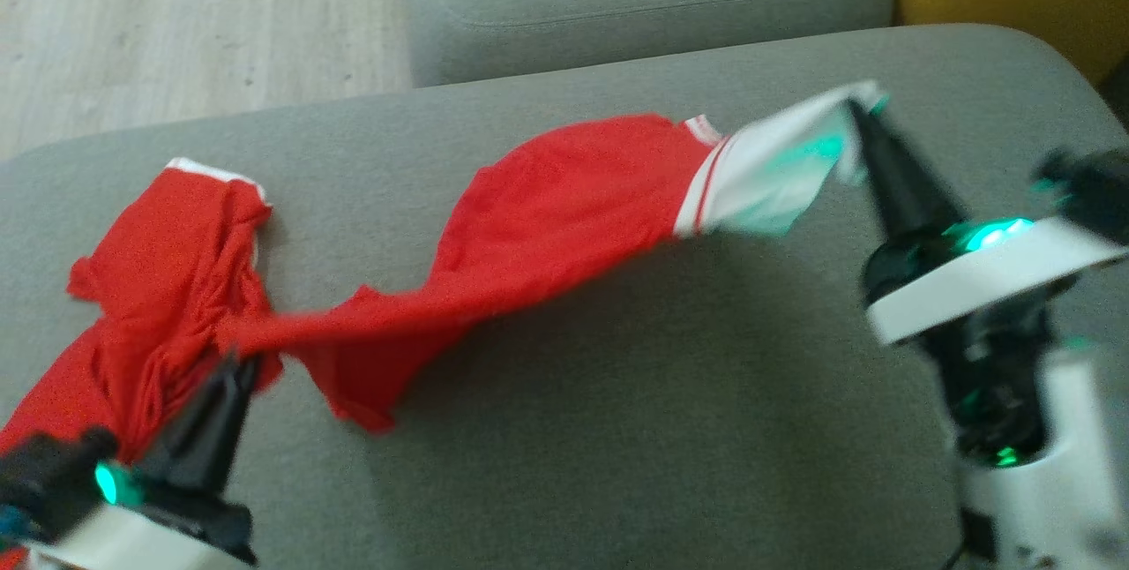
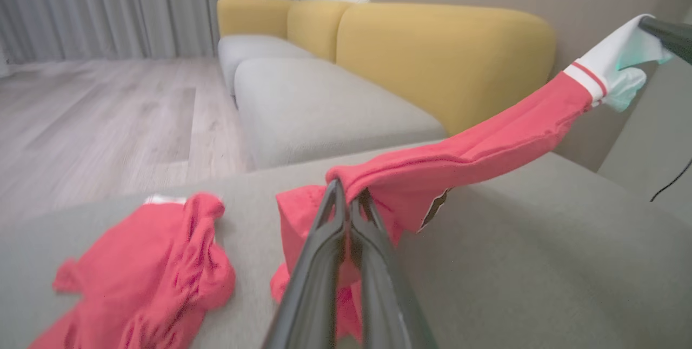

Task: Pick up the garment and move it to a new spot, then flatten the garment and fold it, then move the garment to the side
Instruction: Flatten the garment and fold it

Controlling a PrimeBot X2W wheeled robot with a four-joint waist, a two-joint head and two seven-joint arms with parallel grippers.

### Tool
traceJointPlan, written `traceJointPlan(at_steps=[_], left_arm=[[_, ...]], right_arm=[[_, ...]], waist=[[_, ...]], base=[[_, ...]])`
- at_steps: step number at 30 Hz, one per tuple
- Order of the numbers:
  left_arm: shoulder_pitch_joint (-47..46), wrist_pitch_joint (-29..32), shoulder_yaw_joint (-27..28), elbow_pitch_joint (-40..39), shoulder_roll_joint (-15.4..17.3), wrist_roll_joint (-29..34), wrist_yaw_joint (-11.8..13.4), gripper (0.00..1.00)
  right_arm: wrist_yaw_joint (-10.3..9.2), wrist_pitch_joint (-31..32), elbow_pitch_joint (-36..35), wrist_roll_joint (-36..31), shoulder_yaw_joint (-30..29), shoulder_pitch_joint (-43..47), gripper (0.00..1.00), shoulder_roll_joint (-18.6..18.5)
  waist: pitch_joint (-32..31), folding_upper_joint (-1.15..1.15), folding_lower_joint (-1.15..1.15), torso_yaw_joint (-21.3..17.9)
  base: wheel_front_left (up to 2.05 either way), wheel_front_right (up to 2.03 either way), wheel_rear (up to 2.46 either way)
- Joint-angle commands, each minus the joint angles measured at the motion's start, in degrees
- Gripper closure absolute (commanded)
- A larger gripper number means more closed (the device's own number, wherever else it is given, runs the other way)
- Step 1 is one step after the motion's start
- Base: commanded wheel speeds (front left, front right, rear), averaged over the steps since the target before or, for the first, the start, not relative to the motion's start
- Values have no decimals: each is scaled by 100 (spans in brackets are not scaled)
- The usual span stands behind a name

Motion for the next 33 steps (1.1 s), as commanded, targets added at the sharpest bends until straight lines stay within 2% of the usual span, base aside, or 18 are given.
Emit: traceJointPlan(at_steps=[1,3,7,11,13,17,21,27,33], left_arm=[[-509,151,434,-631,327,-80,30,100],[-865,497,648,-1297,685,-231,-1,100],[-1593,1005,812,-1839,1105,-720,-62,100],[-2560,1384,832,-1962,1487,-1247,-115,100],[-2824,1450,799,-1926,1550,-1359,-124,100],[-3876,1710,370,-1493,1707,-1608,-151,100],[-5034,1697,-293,-619,1530,-1521,-163,100],[-6774,1070,-1334,1076,980,-982,-165,100],[-8477,-15,-1585,2706,464,-354,-166,100]], right_arm=[[44,182,-632,222,-74,-434,100,12],[44,478,-1240,536,-392,-801,100,12],[44,831,-1565,860,-859,-1557,100,12],[44,1133,-1391,873,-1249,-2490,100,12],[44,1178,-1284,817,-1362,-2719,100,12],[44,1352,-657,644,-1654,-3498,100,12],[44,1205,138,483,-1639,-4090,100,12],[44,305,1953,776,-1506,-5234,100,12],[44,-962,3451,1025,-1377,-6730,100,12]], waist=[[-10,0,0,-132],[4,0,0,-273],[130,0,0,-452],[342,0,0,-560],[410,0,0,-567],[852,0,0,-550],[1342,0,0,-513],[1883,0,0,-505],[2310,0,0,-556]], base=[[0,0,0],[0,0,0],[0,0,0],[0,0,0],[0,0,0],[0,0,0],[0,0,0],[0,0,0],[0,0,0]])
